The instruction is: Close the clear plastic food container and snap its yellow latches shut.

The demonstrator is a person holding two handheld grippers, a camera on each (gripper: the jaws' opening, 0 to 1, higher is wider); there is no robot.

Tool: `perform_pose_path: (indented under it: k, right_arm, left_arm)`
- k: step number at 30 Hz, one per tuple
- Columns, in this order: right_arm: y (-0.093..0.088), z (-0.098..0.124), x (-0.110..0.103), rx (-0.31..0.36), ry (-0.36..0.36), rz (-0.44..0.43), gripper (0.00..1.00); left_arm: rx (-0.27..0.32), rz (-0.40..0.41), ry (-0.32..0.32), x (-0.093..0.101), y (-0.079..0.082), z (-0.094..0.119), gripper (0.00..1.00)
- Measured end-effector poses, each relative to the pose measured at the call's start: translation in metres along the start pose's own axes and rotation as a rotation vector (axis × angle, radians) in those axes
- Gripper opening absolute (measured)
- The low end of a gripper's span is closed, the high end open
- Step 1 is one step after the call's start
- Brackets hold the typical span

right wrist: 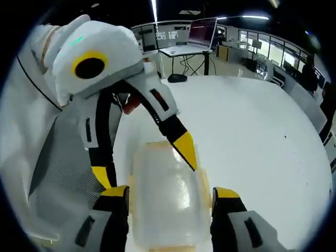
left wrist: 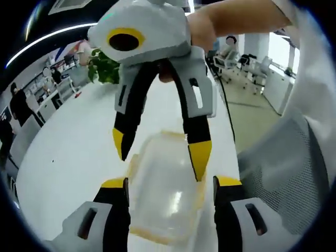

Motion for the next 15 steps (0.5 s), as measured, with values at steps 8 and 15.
perform_pose_path:
  k: [8, 15]
  right_arm:
    - [-0.014, 0.012, -0.003, 0.072, -0.073, -0.039, 0.69]
    - [-0.028, 0.020, -0.005, 0.109, -0.087, -0.089, 0.83]
  left_arm:
    - [0.007, 0.006, 0.007, -0.013, -0.011, 0.015, 0.78]
    - [0.005, 0.046, 0.008, -0.026, -0.029, 0.022, 0.85]
Point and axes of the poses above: the point that each gripper's makers call its tool centre point, and the gripper's own axes: z roughly backward along the fingers, x roughly to its right, y roughly out of its top, the point moved 4 cm from there along z, roughly backward along the fingers, and after that the axes turned 3 degrees about z, right-handed, at the moved point
